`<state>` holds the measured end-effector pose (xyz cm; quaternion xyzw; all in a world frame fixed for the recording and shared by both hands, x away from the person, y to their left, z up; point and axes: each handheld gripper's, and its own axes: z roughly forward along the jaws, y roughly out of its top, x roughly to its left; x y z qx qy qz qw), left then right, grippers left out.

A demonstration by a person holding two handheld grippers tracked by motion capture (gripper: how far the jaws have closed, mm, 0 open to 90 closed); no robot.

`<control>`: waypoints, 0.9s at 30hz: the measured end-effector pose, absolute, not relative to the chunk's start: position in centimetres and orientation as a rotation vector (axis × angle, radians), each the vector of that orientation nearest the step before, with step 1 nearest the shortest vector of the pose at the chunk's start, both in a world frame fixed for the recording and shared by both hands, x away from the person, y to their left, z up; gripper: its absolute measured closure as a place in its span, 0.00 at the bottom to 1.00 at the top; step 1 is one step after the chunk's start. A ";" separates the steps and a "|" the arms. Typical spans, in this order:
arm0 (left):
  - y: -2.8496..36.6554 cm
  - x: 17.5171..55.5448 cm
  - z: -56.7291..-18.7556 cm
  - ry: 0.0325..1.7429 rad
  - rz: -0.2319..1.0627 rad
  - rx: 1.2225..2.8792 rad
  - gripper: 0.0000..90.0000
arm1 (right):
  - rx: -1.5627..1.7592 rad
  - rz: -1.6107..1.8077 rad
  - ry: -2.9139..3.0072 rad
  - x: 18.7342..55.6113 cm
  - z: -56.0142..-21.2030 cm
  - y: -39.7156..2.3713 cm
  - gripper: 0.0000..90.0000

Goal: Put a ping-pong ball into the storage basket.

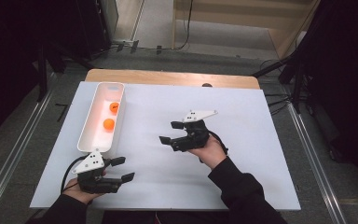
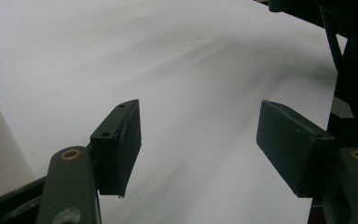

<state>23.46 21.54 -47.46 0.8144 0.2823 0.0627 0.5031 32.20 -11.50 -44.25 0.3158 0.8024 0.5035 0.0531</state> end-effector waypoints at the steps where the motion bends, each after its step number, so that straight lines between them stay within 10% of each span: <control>1: 21.5 23.5 -47.5 0.681 0.150 1.967 0.35 | 0.962 1.528 2.437 32.2 -44.4 -11.7 0.24; 27: 21.4 23.5 -47.4 0.669 0.151 1.972 0.35 | 1.011 1.504 2.419 30.3 -45.3 -15.7 0.24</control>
